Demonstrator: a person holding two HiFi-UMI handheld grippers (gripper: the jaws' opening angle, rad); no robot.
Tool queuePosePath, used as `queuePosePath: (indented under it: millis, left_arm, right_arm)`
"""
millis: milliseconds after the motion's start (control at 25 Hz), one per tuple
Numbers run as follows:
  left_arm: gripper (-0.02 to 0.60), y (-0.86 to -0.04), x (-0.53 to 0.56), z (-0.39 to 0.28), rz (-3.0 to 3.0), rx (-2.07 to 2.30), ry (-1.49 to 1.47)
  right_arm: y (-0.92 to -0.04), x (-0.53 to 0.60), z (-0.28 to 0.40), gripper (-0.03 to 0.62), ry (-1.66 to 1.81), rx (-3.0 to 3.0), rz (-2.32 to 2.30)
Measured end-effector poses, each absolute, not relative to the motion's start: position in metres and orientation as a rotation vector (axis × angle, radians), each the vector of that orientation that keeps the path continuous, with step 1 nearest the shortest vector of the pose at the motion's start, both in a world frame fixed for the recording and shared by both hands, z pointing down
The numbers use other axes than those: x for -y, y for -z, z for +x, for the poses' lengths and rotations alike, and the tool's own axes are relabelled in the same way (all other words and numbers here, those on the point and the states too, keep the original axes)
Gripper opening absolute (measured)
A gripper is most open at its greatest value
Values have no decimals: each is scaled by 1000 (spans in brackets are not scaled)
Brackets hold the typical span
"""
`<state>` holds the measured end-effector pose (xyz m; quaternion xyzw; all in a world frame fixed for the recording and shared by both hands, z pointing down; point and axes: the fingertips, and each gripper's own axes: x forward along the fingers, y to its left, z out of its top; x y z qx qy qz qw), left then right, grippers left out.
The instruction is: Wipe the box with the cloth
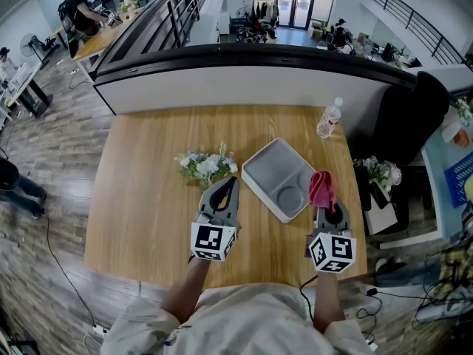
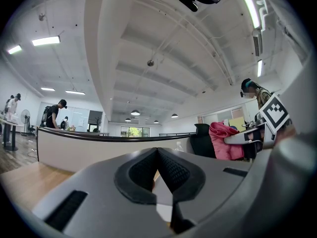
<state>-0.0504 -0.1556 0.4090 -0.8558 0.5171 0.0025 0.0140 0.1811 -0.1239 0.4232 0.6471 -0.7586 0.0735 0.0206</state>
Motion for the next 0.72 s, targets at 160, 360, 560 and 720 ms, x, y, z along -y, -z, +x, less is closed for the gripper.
queuePosePath:
  millis: [160,360,560,720]
  left_arm:
    - [9,-409,156,-50,-2667,-1610,-11]
    - [10,-410,155,-50,-2668,-1611,-8]
    - [9,-411,155,-50,-2670,-1610,-4]
    - [10,-412,156,-50,-2672,-1608,-3]
  right_arm:
    - [-423,124,181,54,-218,2346,2005]
    - [-424,123,180,54,-209,2346,1996]
    - [-424,122,172,54,-176,2360,1946]
    - [-425,123,168,54,-166,2361,1931]
